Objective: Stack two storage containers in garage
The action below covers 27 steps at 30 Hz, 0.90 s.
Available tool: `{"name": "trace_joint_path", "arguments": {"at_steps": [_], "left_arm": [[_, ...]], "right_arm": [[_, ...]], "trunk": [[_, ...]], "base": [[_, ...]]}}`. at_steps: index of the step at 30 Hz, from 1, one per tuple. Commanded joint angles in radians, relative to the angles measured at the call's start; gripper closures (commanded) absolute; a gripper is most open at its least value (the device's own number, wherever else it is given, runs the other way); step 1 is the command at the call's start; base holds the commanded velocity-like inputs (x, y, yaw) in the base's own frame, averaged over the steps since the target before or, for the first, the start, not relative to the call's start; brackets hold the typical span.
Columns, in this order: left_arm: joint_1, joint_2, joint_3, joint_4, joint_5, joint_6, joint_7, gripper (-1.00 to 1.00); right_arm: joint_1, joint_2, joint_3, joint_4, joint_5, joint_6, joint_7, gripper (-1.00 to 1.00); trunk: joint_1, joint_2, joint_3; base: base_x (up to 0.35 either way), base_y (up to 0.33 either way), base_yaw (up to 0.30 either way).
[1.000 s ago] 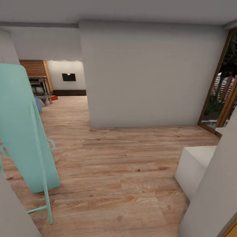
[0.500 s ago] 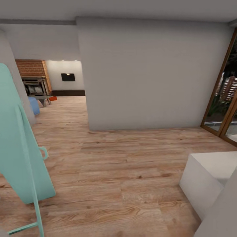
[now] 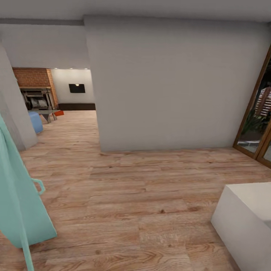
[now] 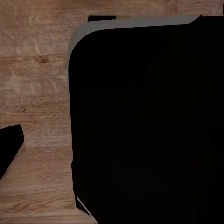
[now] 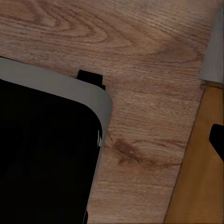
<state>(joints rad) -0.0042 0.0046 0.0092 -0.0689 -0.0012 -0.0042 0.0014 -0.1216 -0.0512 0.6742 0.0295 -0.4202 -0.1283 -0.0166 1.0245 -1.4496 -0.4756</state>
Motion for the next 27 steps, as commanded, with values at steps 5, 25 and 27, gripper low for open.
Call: {"name": "trace_joint_path", "arguments": {"at_steps": [5, 25, 27], "left_arm": [[0.000, 0.000, 0.001, 0.000, 0.000, 0.000, 0.000, -1.00], [0.000, 0.000, 0.001, 0.000, 0.001, 0.000, 0.000, -1.00], [0.000, 0.000, 0.001, 0.000, 0.001, 0.000, 0.000, -1.00]], "right_arm": [[-0.001, 0.001, 0.008, 0.003, -0.008, -0.005, 0.000, -1.00], [-0.001, 0.001, 0.008, 0.003, -0.008, -0.007, 0.000, -1.00], [0.000, 0.001, 0.008, 0.003, -0.007, -0.007, 0.000, -1.00]], "trunk": [[0.001, 0.000, -0.001], [0.001, 0.000, -0.001], [0.001, 0.000, -0.001]], "base": [[0.323, 0.000, 0.000], [0.323, 0.000, 0.000], [0.323, 0.000, 0.052]]}}
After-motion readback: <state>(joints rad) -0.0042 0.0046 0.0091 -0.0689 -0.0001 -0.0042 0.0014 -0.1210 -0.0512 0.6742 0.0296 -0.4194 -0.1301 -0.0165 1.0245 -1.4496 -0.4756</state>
